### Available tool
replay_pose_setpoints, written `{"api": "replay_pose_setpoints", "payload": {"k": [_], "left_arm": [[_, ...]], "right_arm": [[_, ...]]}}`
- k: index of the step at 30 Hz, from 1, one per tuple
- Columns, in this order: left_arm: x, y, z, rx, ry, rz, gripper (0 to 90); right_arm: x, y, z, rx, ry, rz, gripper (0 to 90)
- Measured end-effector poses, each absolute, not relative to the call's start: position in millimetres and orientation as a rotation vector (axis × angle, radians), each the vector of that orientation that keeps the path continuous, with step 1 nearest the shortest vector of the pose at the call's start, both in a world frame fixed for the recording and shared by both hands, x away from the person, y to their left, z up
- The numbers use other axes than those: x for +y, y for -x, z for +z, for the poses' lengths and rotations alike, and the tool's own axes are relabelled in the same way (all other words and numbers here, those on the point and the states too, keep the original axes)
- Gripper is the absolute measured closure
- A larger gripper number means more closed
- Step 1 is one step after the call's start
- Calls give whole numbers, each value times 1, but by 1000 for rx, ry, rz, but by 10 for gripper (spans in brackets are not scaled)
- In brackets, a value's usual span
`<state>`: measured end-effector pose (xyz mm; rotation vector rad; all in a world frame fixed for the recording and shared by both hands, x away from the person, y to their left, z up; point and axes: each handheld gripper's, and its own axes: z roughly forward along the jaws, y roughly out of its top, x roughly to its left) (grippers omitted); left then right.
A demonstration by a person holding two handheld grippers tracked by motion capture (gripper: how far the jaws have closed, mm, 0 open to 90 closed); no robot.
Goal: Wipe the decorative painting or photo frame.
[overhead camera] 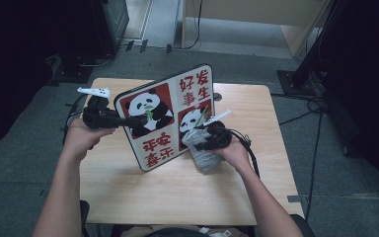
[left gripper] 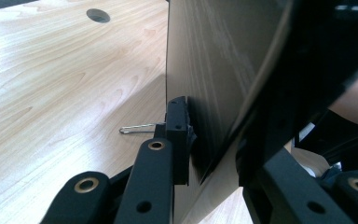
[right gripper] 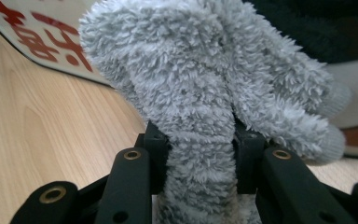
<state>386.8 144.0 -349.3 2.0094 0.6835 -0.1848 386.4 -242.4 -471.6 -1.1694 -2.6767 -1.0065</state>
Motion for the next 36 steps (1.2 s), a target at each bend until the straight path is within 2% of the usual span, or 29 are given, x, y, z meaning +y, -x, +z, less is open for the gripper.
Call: {"api": "replay_pose_setpoints", "payload": {"k": [7,13,24,36], "left_arm": [[144,-387,-349,691,-2006,-190,775],[144,-387,-349,697,-2009,-193,772],[143,-387,-349,702,-2008,-196,769],[144,-387,-349,703,-2004,-196,768]], "right_arm": [[-244,-386,-474,-2667,1175,-997,671],[-245,-383,-460,-2681,1145,-999,690],[-245,-377,-411,-2721,1121,-1129,688],[-230,-382,-332,-2766,1064,-1239,687]]}}
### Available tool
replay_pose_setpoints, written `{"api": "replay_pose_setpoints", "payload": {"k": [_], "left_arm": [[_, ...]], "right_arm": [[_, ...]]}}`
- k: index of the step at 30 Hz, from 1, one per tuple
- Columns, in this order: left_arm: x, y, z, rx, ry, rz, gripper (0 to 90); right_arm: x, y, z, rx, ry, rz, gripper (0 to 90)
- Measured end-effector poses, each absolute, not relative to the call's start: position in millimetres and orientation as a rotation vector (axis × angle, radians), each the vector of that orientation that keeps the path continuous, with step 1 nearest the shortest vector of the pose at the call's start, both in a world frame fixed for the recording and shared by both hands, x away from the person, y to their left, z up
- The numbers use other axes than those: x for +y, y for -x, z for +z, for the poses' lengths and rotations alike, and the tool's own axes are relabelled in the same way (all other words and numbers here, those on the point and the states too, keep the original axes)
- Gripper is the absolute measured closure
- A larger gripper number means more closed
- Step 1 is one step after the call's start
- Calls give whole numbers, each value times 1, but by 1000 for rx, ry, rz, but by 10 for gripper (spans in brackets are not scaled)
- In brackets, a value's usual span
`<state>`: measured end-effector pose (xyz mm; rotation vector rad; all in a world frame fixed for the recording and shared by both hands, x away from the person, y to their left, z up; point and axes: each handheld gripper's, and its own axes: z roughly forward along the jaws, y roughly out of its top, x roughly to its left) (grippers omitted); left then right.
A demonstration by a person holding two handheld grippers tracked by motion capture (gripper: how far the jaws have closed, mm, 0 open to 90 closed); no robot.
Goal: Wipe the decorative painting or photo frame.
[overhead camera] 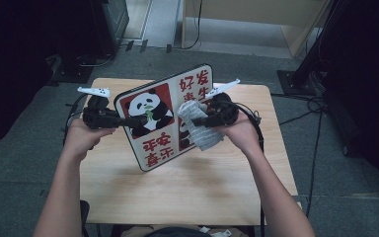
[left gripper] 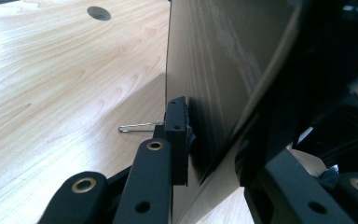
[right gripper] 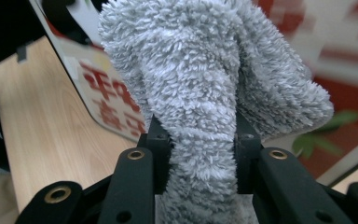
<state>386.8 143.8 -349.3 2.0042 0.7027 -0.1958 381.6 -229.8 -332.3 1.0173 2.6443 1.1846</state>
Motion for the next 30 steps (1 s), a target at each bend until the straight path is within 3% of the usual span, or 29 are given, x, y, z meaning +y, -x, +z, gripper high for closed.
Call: {"api": "replay_pose_setpoints", "payload": {"k": [18,30], "left_arm": [[144,-387,-350,706,-1998,-200,769],[144,-387,-350,701,-1998,-200,771]], "right_arm": [[-187,-397,-236,2573,-873,1178,682],[-163,-407,-247,2614,-850,1122,681]]}}
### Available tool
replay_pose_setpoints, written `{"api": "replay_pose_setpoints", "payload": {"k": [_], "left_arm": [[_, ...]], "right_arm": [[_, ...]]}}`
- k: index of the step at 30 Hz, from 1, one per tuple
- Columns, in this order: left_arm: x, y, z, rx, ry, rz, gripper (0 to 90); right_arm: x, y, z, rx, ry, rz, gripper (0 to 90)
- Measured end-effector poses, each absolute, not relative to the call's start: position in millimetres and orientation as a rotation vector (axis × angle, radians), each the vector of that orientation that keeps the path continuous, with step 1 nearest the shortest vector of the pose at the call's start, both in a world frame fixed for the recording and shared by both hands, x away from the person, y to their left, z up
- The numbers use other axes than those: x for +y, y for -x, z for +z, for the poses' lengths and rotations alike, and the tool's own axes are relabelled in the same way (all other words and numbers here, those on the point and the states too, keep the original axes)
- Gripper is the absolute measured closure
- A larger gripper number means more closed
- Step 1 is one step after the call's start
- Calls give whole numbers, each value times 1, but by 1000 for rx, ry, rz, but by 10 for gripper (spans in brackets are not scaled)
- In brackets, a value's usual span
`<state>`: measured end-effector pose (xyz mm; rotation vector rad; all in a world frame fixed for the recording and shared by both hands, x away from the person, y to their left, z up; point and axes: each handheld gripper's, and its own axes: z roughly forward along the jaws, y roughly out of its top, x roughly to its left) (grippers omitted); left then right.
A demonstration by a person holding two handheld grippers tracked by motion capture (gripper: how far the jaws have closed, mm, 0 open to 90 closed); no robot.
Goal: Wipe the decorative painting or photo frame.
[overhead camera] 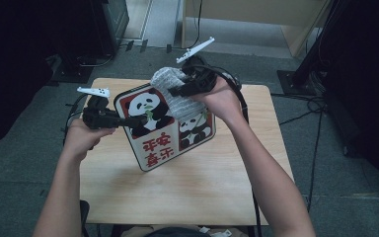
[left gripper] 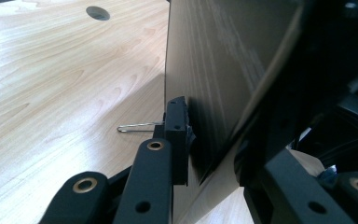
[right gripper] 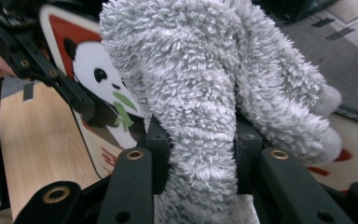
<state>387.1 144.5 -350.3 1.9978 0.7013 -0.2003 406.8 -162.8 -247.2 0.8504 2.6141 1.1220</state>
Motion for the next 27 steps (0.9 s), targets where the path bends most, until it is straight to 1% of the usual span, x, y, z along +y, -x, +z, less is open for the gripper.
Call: {"api": "replay_pose_setpoints", "payload": {"k": [5,27], "left_arm": [[145,-388,-351,700,-1998,-202,771],[146,-388,-351,692,-2000,-204,772]], "right_arm": [[-163,-407,-259,2634,-854,1107,680],[-167,-405,-287,2647,-859,1133,674]]}}
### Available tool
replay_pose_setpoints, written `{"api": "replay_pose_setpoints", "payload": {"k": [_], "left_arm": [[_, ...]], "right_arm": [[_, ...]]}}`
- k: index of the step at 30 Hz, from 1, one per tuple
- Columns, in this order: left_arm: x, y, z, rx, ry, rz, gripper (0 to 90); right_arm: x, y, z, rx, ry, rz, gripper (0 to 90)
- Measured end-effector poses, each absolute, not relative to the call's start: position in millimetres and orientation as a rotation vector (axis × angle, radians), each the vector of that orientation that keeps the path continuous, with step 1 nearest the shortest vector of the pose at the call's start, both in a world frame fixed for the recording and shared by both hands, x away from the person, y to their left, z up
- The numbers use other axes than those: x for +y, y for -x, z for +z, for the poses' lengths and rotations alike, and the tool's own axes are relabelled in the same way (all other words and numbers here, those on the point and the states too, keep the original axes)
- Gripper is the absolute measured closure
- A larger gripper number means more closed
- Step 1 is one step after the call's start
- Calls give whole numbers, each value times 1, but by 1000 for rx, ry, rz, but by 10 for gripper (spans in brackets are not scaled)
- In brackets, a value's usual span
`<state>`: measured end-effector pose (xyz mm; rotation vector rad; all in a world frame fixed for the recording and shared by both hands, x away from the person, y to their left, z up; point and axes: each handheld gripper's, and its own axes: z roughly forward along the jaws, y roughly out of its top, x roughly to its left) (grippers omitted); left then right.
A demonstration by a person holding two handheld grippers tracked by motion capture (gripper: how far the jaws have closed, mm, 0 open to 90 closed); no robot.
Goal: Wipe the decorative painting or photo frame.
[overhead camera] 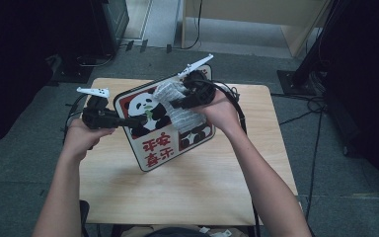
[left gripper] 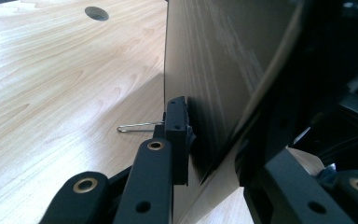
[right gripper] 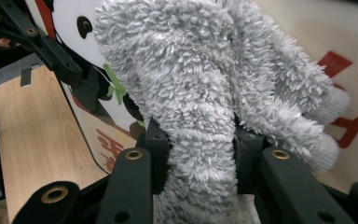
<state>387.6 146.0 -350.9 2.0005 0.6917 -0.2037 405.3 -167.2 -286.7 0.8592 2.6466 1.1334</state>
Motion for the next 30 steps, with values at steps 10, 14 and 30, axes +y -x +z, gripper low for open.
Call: {"api": "replay_pose_setpoints", "payload": {"k": [10,14,30], "left_arm": [[146,-388,-351,682,-2003,-197,775],[146,-388,-351,679,-2006,-197,775],[145,-387,-350,679,-2011,-189,771]], "right_arm": [[-169,-404,-297,2661,-872,1128,673],[-170,-403,-301,2663,-883,1130,673],[-175,-399,-315,2675,-889,1131,673]]}}
